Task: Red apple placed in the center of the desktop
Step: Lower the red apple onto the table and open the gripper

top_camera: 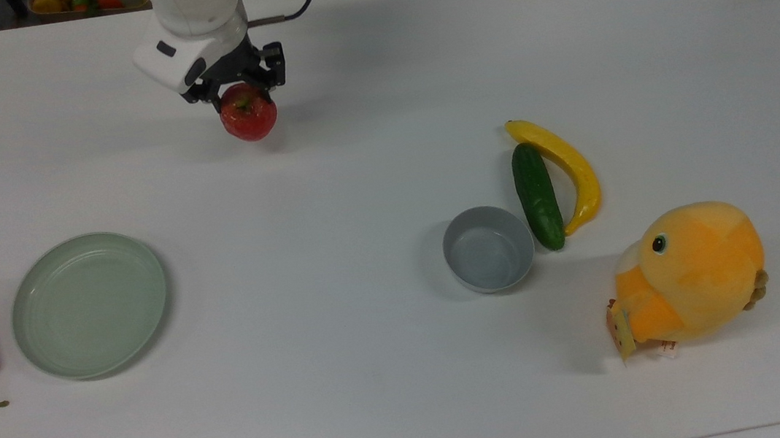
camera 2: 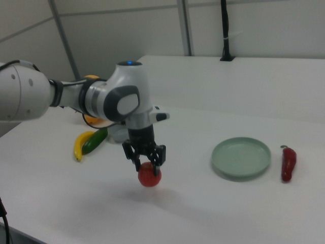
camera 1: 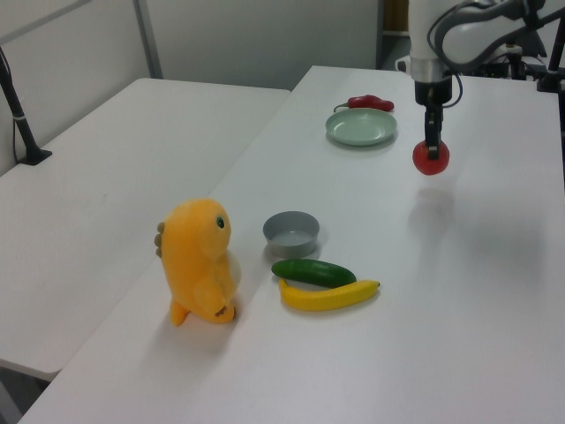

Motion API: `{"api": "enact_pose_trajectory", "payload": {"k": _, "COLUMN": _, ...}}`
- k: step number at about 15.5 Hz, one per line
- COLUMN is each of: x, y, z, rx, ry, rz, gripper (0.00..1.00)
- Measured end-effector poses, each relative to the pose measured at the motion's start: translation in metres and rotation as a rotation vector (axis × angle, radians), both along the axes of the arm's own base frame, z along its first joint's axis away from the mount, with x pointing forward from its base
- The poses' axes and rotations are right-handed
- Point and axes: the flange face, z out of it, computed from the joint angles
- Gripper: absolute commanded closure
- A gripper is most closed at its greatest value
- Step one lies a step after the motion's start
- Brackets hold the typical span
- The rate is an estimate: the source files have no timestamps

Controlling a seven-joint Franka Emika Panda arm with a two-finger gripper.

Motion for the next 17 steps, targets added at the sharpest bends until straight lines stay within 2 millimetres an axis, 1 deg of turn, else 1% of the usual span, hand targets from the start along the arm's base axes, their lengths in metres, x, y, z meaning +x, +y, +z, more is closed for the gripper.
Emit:
{"api": "enact_pose_trajectory", "payload": {"k": 1, "x": -0.002, "y": -0.003, "z": -0.01, "rx": 0.0, "ry": -0.004, "rz": -0.006, "gripper": 0.73}}
{"api": "enact_pose_trajectory", "payload": {"k": 2, "x": -0.004, "y": -0.005, "z": -0.019, "rx": 0.0, "ry": -0.015, "rz": -0.008, "gripper": 0.69}}
{"api": "enact_pose_trajectory", "payload": {"k": 3, "x": -0.005, "y": -0.006, "z": -0.027, "rx": 0.001, "ry": -0.028, "rz": -0.008, "gripper": 0.61}}
{"api": "enact_pose_trajectory", "payload": {"k": 4, "x": -0.007, "y": -0.005, "z": -0.033, "rx": 0.001, "ry": -0.036, "rz": -0.007, "gripper": 0.52}}
{"api": "enact_pose_trajectory", "payload": {"k": 5, "x": -0.008, "y": -0.005, "z": -0.036, "rx": 0.001, "ry": -0.04, "rz": -0.007, "gripper": 0.35}}
{"api": "enact_pose_trajectory", "payload": {"k": 6, "x": -0.007, "y": -0.005, "z": -0.034, "rx": 0.001, "ry": -0.043, "rz": -0.007, "gripper": 0.06}}
{"api": "enact_pose_trajectory", "payload": {"k": 7, "x": -0.007, "y": -0.005, "z": -0.034, "rx": 0.001, "ry": -0.044, "rz": -0.007, "gripper": 0.0}}
{"api": "enact_pose_trajectory", "payload": {"k": 12, "x": -0.007, "y": -0.005, "z": -0.033, "rx": -0.003, "ry": -0.047, "rz": -0.059, "gripper": 0.0}}
{"api": "enact_pose_trajectory", "payload": {"k": 14, "x": -0.006, "y": -0.004, "z": -0.028, "rx": -0.005, "ry": -0.059, "rz": -0.075, "gripper": 0.0}}
{"api": "enact_pose_trajectory", "payload": {"k": 16, "x": 0.003, "y": 0.004, "z": -0.004, "rx": -0.009, "ry": -0.096, "rz": -0.082, "gripper": 0.0}}
{"api": "enact_pose_trajectory", "payload": {"k": 17, "x": 0.008, "y": 0.01, "z": 0.013, "rx": -0.011, "ry": -0.107, "rz": -0.094, "gripper": 0.0}}
